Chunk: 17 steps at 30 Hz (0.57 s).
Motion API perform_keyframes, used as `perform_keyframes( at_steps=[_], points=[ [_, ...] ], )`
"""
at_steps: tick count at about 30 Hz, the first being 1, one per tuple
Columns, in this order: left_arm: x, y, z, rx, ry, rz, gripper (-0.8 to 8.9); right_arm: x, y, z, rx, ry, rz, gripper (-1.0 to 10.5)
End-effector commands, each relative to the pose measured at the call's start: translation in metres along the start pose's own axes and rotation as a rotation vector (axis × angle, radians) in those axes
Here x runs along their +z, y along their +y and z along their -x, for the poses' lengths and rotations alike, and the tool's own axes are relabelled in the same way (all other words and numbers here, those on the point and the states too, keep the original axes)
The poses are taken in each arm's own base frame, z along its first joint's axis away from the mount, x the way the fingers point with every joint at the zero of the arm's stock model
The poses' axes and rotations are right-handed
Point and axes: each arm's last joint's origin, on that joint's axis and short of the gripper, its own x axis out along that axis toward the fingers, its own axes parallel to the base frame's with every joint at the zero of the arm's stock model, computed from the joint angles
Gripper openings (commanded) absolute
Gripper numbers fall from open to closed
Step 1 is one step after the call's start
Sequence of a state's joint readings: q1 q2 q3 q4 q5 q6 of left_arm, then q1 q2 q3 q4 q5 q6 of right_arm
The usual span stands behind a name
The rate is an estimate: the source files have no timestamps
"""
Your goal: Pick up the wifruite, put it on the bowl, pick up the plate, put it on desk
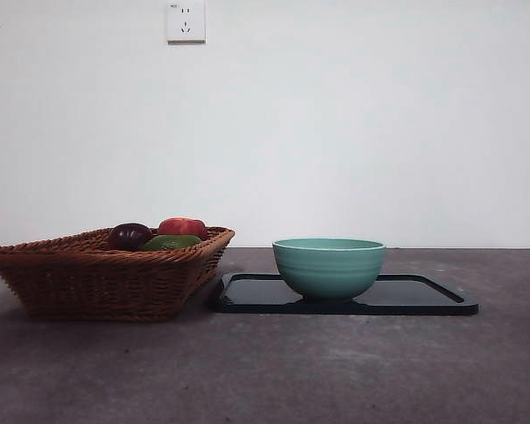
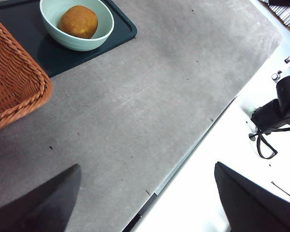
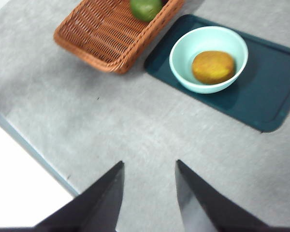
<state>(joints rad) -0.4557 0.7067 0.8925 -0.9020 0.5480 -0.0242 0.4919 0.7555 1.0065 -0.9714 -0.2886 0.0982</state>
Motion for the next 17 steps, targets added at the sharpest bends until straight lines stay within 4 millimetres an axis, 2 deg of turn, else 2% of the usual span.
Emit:
perform_keyframes(
  at_steps=[1,7,17],
  points=[
    [0.003,-0.001,0.001,-0.007,-0.006,-0.016,4.36,-0.009,0.000,-0.004,0.022,-0.015,0.023,1.7],
    [0.003,-0.001,0.001,-0.007,-0.006,-0.016,4.36,-0.032,-0.003,-0.016,0.120,-0.002,0.016,1.7],
    [0.003,-0.001,0.001,-0.007,-0.006,-0.016,4.36,-0.031,-0.003,-0.017,0.122,-0.020,0.015,1.7]
  ],
)
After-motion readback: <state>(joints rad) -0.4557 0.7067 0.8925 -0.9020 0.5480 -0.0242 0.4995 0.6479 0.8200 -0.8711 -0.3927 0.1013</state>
